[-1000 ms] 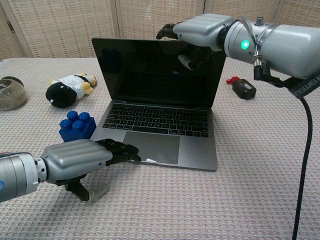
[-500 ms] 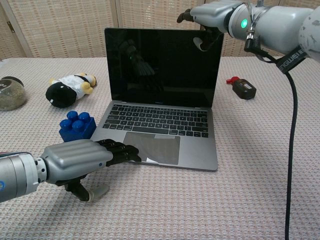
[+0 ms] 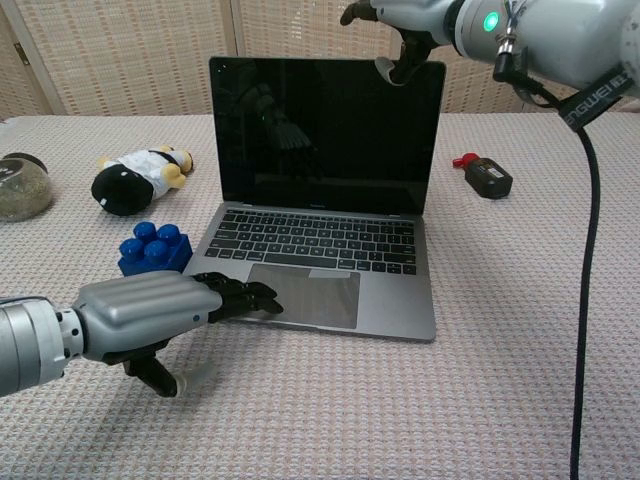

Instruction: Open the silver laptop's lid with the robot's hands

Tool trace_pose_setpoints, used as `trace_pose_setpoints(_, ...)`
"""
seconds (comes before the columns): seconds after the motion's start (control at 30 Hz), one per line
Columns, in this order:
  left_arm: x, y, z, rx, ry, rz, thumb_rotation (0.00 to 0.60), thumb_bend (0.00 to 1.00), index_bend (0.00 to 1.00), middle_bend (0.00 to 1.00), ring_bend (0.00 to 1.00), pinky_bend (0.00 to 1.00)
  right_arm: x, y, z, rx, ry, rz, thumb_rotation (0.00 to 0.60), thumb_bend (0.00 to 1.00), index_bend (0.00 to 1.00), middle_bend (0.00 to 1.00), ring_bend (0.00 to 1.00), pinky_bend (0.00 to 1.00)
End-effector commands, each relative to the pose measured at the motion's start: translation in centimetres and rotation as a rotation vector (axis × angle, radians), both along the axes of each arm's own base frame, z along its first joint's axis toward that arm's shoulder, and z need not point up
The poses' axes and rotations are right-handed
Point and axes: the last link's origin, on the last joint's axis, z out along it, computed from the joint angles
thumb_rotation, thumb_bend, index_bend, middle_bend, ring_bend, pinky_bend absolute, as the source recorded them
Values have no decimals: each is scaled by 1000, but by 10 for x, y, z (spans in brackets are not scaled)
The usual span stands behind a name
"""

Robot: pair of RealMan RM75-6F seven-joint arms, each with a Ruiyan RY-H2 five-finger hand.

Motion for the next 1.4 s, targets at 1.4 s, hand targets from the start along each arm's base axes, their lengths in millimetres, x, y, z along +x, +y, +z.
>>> trace_pose_setpoints(1.4,-134,-83,175,723,-148,367,600,597,33,47,0,0,-272,277,100,-140,-271,-267,600,682,0,0,0,0)
